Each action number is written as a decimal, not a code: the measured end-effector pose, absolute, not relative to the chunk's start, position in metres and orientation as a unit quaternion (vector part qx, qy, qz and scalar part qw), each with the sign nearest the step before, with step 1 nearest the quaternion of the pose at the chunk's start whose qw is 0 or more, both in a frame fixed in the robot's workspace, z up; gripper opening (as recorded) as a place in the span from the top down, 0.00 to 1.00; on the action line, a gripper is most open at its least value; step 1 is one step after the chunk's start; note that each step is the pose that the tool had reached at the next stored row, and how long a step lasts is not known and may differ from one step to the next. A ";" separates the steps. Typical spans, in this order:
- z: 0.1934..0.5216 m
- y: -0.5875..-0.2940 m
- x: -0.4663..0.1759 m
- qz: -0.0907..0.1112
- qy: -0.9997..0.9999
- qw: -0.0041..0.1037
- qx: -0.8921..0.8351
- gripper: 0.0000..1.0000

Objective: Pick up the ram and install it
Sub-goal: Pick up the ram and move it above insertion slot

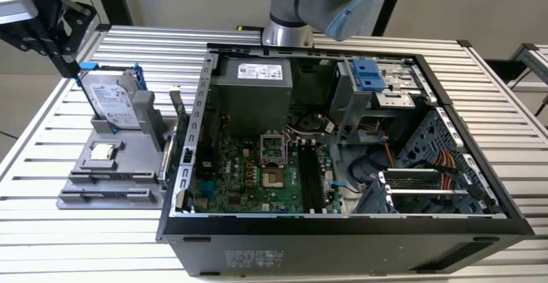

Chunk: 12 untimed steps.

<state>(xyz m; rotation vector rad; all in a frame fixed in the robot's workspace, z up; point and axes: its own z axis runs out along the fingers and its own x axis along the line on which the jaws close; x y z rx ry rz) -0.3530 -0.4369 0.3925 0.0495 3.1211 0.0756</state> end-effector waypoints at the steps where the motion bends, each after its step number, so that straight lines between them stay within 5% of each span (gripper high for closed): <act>1: 0.392 -0.438 -0.353 0.024 1.000 0.010 0.016 1.00; 12: 0.393 -0.451 -0.354 0.024 1.000 0.010 0.016 1.00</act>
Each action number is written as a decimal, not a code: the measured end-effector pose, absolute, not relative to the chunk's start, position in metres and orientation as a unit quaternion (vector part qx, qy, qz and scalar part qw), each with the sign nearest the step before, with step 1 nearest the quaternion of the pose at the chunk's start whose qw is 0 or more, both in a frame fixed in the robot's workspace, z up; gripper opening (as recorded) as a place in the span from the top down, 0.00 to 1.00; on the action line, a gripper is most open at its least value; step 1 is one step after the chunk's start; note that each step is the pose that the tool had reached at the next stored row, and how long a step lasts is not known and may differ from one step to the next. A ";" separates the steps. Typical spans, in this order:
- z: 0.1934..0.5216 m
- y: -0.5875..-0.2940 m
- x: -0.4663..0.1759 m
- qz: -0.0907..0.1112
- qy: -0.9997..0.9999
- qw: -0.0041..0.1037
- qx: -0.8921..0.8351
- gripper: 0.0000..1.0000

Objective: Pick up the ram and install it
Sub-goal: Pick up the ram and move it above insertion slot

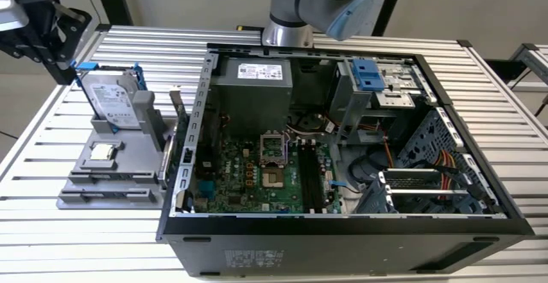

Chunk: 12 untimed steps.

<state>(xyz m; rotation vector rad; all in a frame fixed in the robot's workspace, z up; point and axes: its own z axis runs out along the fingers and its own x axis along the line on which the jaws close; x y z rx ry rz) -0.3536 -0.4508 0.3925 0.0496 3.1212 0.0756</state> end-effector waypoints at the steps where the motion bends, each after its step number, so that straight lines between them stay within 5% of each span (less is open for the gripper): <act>1: 0.393 -0.452 -0.354 0.024 1.000 0.010 0.016 1.00; 12: 0.393 -0.465 -0.355 0.024 1.000 0.010 0.016 1.00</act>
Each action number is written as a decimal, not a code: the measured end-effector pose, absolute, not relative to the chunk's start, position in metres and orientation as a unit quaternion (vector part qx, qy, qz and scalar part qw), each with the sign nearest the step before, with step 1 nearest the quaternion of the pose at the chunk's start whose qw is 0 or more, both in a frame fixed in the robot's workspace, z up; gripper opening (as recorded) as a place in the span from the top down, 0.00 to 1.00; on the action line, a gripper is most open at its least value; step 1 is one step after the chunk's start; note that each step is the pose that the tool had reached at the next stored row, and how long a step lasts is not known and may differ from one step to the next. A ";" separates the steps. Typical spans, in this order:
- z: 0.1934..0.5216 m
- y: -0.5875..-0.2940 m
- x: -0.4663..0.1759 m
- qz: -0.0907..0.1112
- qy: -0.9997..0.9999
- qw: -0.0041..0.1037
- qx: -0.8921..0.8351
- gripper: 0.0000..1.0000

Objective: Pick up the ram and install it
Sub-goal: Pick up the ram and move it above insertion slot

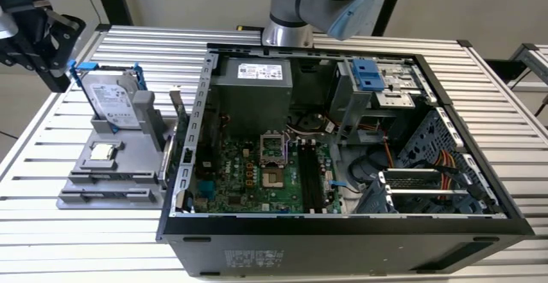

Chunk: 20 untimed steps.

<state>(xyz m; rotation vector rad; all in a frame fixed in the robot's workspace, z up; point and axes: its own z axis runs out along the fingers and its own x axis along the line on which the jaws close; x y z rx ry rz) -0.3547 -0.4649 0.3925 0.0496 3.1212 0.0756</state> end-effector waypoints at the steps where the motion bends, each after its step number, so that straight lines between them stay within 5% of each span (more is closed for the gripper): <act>1: 0.393 -0.466 -0.355 0.024 1.000 0.010 0.016 1.00; 20: 0.393 -0.480 -0.357 0.024 1.000 0.010 0.016 1.00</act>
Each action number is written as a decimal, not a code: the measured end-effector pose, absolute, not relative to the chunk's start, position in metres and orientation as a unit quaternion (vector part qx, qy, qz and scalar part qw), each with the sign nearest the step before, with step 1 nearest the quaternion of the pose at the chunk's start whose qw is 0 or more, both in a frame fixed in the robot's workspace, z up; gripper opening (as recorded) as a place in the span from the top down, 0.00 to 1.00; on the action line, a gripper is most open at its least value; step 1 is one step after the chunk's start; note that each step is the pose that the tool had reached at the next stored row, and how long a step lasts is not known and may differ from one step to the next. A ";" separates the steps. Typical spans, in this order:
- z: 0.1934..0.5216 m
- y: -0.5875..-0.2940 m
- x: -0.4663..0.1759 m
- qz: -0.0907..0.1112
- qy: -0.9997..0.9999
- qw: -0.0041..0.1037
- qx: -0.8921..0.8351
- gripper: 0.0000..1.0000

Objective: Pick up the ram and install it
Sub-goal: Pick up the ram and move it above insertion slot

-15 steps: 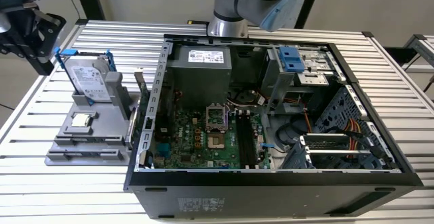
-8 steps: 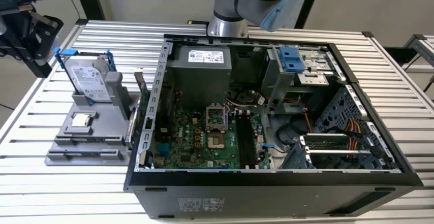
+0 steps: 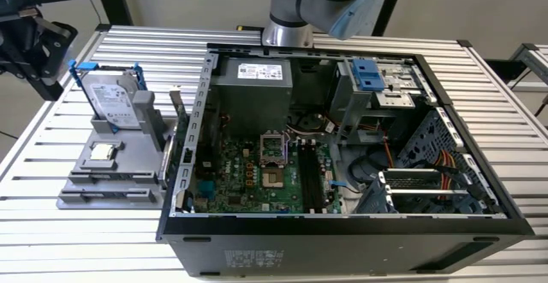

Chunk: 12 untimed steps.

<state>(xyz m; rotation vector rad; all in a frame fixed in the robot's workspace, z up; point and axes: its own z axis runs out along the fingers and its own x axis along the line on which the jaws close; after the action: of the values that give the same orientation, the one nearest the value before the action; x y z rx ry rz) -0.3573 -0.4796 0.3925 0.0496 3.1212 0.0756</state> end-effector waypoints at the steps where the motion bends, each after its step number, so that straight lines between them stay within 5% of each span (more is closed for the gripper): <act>1: 0.393 -0.481 -0.357 0.024 1.000 0.010 0.016 1.00; 12: 0.393 -0.497 -0.357 0.024 1.000 0.010 0.016 1.00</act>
<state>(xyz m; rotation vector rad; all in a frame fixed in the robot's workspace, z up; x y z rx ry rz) -0.3573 -0.4972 0.3925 0.0496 3.1213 0.0755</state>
